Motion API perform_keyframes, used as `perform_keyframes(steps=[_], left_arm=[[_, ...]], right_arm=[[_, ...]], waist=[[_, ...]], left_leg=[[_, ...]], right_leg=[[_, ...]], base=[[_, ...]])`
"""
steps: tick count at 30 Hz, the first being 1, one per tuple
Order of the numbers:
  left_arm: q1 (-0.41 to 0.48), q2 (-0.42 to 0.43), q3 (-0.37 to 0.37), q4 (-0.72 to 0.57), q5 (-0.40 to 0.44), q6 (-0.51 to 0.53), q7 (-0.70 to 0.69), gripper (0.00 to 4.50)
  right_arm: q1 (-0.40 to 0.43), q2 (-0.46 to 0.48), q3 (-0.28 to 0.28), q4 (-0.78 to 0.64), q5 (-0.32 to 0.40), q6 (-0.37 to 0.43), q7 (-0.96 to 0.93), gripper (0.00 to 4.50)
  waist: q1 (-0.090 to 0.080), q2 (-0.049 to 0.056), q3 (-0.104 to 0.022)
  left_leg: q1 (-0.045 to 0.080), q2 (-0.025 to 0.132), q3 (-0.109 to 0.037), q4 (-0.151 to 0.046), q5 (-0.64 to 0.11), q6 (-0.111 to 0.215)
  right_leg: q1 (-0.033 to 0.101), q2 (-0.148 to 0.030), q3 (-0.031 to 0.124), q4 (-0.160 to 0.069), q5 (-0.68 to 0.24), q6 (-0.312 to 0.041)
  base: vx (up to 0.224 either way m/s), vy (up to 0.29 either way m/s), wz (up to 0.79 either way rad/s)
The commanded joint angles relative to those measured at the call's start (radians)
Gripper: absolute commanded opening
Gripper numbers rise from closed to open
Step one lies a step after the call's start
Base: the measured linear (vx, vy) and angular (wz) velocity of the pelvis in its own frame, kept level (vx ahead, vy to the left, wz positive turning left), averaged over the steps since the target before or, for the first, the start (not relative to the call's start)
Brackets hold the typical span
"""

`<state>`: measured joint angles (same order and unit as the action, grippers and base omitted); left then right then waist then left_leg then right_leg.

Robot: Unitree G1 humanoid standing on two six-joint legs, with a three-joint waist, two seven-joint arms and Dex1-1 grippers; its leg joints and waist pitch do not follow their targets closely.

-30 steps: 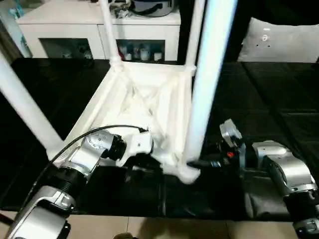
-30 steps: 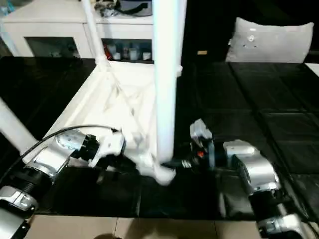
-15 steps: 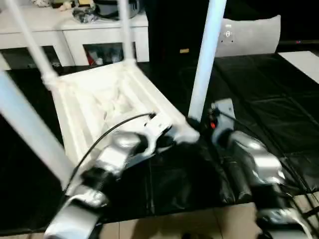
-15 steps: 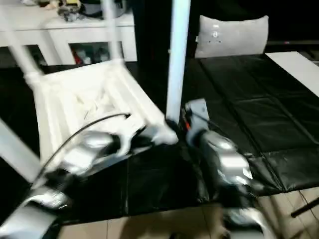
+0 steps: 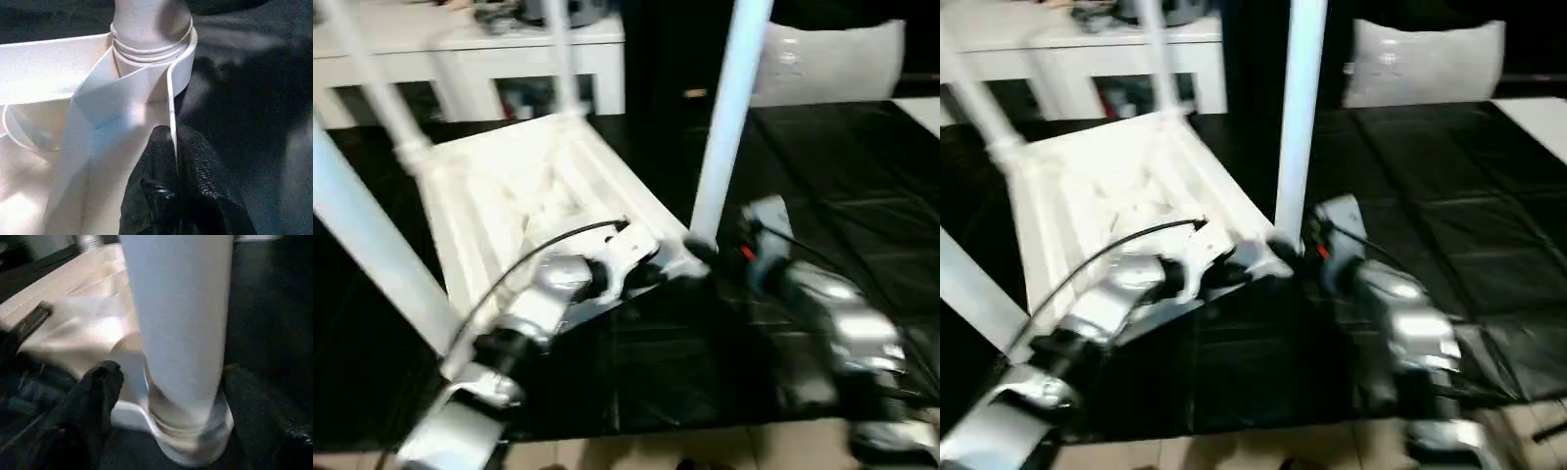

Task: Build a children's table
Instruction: Rotate leg to tighten

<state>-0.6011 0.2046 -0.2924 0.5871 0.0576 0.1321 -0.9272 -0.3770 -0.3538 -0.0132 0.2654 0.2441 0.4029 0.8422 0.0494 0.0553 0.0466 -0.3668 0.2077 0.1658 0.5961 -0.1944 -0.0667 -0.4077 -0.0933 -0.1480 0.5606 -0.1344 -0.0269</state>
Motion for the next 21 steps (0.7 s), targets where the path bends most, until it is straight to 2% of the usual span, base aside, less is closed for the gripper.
perform_keyframes(steps=[1, 2, 4, 7, 8, 11, 13, 15, 16, 21], left_arm=[[-0.010, 0.016, -0.014, -0.072, -0.034, -0.059, -0.086, 0.00], [-0.004, 0.047, -0.031, -0.067, -0.043, -0.106, -0.161, 0.00], [-0.001, 0.090, -0.059, -0.049, -0.041, -0.164, -0.246, 0.00], [0.000, 0.116, -0.071, -0.032, -0.050, -0.204, -0.317, 0.00], [0.001, 0.122, -0.071, -0.030, -0.060, -0.213, -0.350, 0.00], [0.006, 0.143, -0.081, -0.038, -0.078, -0.234, -0.434, 0.00], [0.007, 0.162, -0.095, -0.047, -0.083, -0.243, -0.480, 0.00], [0.004, 0.177, -0.108, -0.047, -0.083, -0.259, -0.508, 0.00], [0.003, 0.178, -0.109, -0.045, -0.082, -0.263, -0.511, 0.00], [-0.005, 0.178, -0.102, -0.029, -0.086, -0.284, -0.541, 0.00]], right_arm=[[0.009, -0.044, 0.025, -0.037, 0.016, -0.027, 0.112, 4.05], [0.021, -0.101, 0.046, -0.051, 0.033, -0.024, 0.215, 4.05], [0.024, -0.158, 0.069, -0.052, 0.045, -0.030, 0.316, 4.16], [0.020, -0.195, 0.101, -0.043, 0.034, -0.096, 0.405, 4.25], [0.017, -0.205, 0.113, -0.039, 0.039, -0.102, 0.442, 4.25], [0.002, -0.216, 0.137, -0.022, 0.049, -0.105, 0.514, 4.25], [-0.014, -0.211, 0.147, -0.002, 0.053, -0.099, 0.538, 3.90], [-0.029, -0.207, 0.158, 0.015, 0.062, -0.086, 0.560, 3.87], [-0.031, -0.206, 0.160, 0.018, 0.063, -0.085, 0.563, 3.65], [-0.055, -0.187, 0.180, 0.054, 0.069, -0.082, 0.600, 3.26]], waist=[[0.009, -0.009, -0.075], [0.016, -0.013, -0.075], [0.027, -0.011, -0.074], [0.044, -0.011, -0.075], [0.046, -0.015, -0.074], [0.060, -0.015, -0.078], [0.066, -0.016, -0.078], [0.070, -0.017, -0.076], [0.072, -0.018, -0.076], [0.077, -0.023, -0.073]], left_leg=[[0.006, 0.023, -0.001, -0.058, -0.154, 0.104], [0.011, 0.026, 0.001, -0.058, -0.159, 0.100], [0.012, 0.028, 0.000, -0.059, -0.172, 0.107], [0.014, 0.029, 0.004, -0.057, -0.181, 0.097], [0.014, 0.029, 0.004, -0.059, -0.180, 0.093], [0.012, 0.032, 0.003, -0.058, -0.156, 0.096], [0.015, 0.033, 0.004, -0.058, -0.146, 0.094], [0.014, 0.033, 0.004, -0.059, -0.151, 0.088], [0.015, 0.032, 0.005, -0.059, -0.154, 0.086], [0.012, 0.029, 0.005, -0.061, -0.169, 0.070]], right_leg=[[0.069, -0.058, 0.052, -0.064, -0.320, -0.137], [0.065, -0.058, 0.055, -0.064, -0.318, -0.141], [0.065, -0.057, 0.054, -0.060, -0.313, -0.146], [0.059, -0.061, 0.058, -0.060, -0.324, -0.148], [0.060, -0.060, 0.059, -0.059, -0.328, -0.149], [0.062, -0.062, 0.061, -0.052, -0.315, -0.156], [0.058, -0.061, 0.063, -0.049, -0.296, -0.168], [0.058, -0.061, 0.066, -0.047, -0.307, -0.171], [0.058, -0.062, 0.066, -0.049, -0.315, -0.168], [0.059, -0.061, 0.069, -0.051, -0.363, -0.148]], base=[[0.000, 0.000, 0.00], [0.000, 0.000, 0.00], [0.000, 0.000, 0.00], [0.000, 0.000, 0.00], [0.000, 0.000, 0.00], [0.000, 0.000, 0.00], [0.000, 0.000, 0.00], [0.000, 0.000, 0.00], [0.000, 0.000, 0.00], [0.000, 0.000, 0.00]])
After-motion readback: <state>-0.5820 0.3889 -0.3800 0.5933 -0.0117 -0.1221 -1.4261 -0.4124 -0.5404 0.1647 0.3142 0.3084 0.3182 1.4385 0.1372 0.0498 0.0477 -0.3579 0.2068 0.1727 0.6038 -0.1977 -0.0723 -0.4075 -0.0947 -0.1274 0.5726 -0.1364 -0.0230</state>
